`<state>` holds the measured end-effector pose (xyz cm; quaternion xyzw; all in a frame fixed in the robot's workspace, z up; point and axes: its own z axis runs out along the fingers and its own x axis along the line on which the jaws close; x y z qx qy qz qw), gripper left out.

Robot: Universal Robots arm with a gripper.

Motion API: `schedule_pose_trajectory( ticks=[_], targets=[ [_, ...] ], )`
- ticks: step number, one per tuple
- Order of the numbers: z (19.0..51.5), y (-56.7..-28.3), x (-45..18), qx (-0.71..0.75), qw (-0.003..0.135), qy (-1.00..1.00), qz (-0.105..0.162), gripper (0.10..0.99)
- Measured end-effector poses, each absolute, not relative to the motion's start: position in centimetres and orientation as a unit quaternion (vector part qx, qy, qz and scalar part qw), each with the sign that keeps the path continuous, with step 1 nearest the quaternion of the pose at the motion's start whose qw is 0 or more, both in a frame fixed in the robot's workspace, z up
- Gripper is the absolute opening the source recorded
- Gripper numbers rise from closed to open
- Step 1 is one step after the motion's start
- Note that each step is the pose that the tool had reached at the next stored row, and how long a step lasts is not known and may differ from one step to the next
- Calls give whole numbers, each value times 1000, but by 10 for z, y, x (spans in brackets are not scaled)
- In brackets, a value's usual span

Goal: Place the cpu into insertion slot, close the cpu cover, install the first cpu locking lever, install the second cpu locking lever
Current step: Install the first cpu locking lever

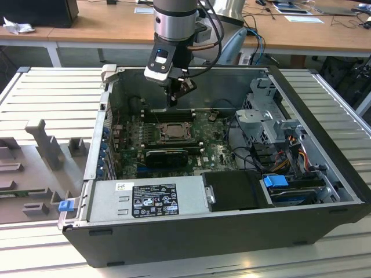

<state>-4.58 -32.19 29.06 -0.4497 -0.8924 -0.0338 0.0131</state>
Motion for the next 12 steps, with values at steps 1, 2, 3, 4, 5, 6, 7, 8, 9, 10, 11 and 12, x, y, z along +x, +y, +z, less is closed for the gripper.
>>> schedule_pose_trajectory(
  ticks=[1, 2, 3, 4, 5, 6, 7, 8, 9, 10, 11, 12],
  targets=[
    [291, -322, -46, -446, 13, -894, -34, 106],
    [291, -322, -46, -443, 13, -896, -34, 106],
    [291, -322, -46, -438, 14, -898, -34, 106],
    [291, -322, -46, -434, 14, -900, -34, 106],
    [291, -322, -46, -431, 14, -902, -34, 106],
    [291, -322, -46, -428, 14, -903, -33, 106],
    [291, -322, -46, -420, 14, -907, -33, 106],
    [291, -322, -46, -417, 14, -908, -33, 106],
    [291, -322, -46, -415, 14, -909, -33, 106],
    [291, -322, -46, -411, 15, -911, -33, 106],
    [291, -322, -46, -408, 15, -912, -33, 106],
    [291, -322, -46, -406, 15, -913, -33, 106]
  ],
)
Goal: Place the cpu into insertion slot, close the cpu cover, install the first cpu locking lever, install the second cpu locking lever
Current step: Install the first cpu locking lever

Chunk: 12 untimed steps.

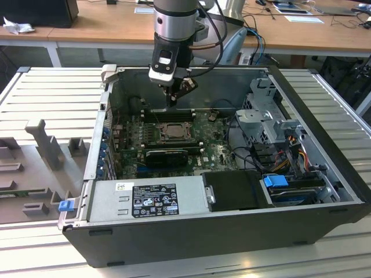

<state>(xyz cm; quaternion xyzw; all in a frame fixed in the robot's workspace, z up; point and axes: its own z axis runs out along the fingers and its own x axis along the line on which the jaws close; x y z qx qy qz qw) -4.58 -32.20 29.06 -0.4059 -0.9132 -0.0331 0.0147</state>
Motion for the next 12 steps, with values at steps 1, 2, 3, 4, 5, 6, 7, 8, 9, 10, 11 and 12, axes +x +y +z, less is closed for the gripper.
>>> schedule_pose_trajectory(
  ticks=[1, 2, 3, 4, 5, 6, 7, 8, 9, 10, 11, 12],
  targets=[
    [291, -322, -46, -402, 15, -915, -33, 106],
    [291, -322, -46, -399, 15, -916, -33, 106],
    [291, -322, -46, -397, 15, -917, -33, 106],
    [291, -322, -46, -392, 15, -919, -33, 106],
    [291, -322, -46, -387, 15, -921, -33, 106],
    [291, -322, -46, -382, 16, -923, -33, 106],
    [291, -322, -46, -379, 16, -925, -33, 106],
    [291, -322, -46, -377, 16, -926, -33, 106],
    [291, -322, -46, -374, 16, -927, -33, 106],
    [291, -322, -46, -371, 16, -928, -33, 106],
    [291, -322, -46, -365, 16, -930, -32, 106],
    [291, -322, -46, -361, 16, -932, -32, 106]
  ],
)
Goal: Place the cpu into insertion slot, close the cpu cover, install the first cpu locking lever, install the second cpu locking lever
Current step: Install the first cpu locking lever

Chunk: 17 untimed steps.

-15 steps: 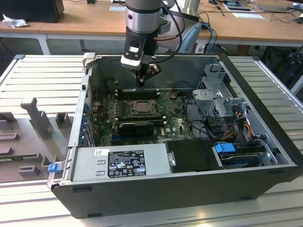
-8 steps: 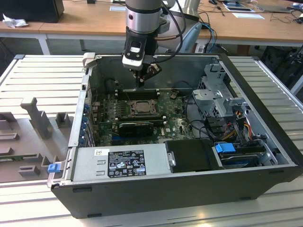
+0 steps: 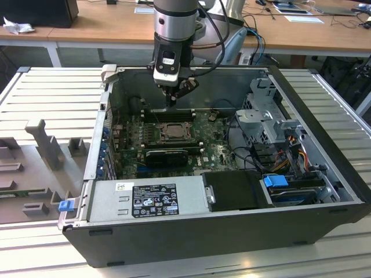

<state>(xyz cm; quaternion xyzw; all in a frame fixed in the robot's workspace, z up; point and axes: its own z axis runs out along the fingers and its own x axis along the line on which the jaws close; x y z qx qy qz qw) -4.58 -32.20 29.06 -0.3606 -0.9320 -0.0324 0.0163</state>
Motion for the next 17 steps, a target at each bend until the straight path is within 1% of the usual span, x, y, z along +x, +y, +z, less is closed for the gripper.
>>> schedule_pose_trajectory(
  ticks=[17],
  targets=[
    [291, -322, -46, -298, 18, -954, -31, 106]
  ],
)
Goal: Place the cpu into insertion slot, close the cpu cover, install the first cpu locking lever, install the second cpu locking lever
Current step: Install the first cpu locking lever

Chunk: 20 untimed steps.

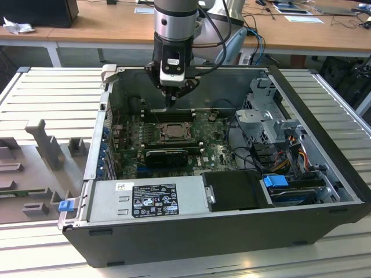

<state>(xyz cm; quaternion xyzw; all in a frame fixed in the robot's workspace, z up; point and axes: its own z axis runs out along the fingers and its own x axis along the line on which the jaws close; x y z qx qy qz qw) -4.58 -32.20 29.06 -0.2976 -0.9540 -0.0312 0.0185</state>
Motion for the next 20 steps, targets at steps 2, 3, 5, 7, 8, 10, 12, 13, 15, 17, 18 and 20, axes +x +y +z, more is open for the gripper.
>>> schedule_pose_trajectory(
  ticks=[2, 3, 5, 7, 8, 10, 12, 13, 15, 17, 18, 20],
  targets=[
    [291, -322, -46, -287, 19, -957, -31, 106],
    [291, -322, -46, -278, 19, -960, -31, 106],
    [291, -322, -46, -258, 20, -966, -30, 106],
    [291, -322, -46, -245, 19, -969, -30, 106],
    [291, -322, -46, -239, 19, -970, -30, 106],
    [290, -322, -46, -212, 19, -977, -30, 106],
    [290, -322, -46, -180, 19, -983, -30, 106],
    [290, -322, -46, -171, 19, -985, -29, 106],
    [290, -322, -46, -155, 19, -987, -29, 106],
    [290, -322, -46, -136, 20, -990, -29, 106],
    [290, -322, -46, -122, 20, -992, -28, 106],
    [290, -322, -46, -105, 21, -994, -28, 106]
  ],
)
